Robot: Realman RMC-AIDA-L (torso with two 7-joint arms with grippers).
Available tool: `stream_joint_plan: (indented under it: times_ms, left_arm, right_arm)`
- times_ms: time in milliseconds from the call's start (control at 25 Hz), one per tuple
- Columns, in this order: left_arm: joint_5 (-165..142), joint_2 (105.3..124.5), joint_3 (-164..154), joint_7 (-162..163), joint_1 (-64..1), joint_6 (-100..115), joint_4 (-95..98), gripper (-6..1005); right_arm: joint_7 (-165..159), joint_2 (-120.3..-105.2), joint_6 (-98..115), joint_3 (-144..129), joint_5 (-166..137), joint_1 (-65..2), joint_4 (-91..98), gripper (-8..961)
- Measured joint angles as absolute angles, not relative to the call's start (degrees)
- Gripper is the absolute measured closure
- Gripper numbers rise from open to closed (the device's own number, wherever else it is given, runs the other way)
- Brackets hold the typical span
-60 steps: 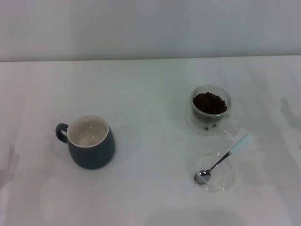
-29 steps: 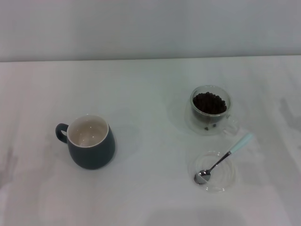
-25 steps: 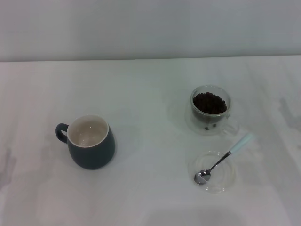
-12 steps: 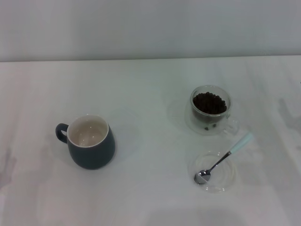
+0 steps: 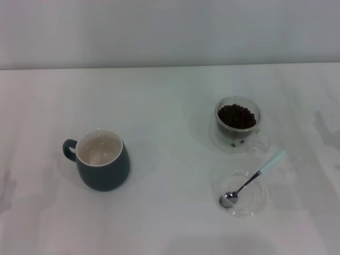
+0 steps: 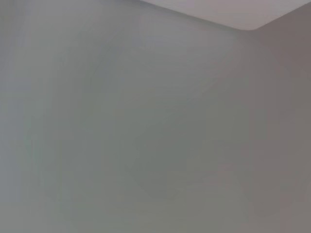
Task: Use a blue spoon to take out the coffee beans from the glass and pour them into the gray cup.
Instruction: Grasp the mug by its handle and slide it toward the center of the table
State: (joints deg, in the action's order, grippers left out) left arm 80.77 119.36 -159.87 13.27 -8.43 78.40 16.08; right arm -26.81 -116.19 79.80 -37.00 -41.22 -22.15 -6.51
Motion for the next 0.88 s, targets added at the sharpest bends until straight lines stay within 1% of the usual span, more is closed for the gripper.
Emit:
stream_joint_plan:
  times_ms: [880]
  left_arm:
    - [79.89,119.48,-160.13,13.17,-4.68,83.03,16.2,119]
  right_arm:
    - [-26.81,-116.19,79.9,-37.0,-41.22,-22.5,-6.16,86]
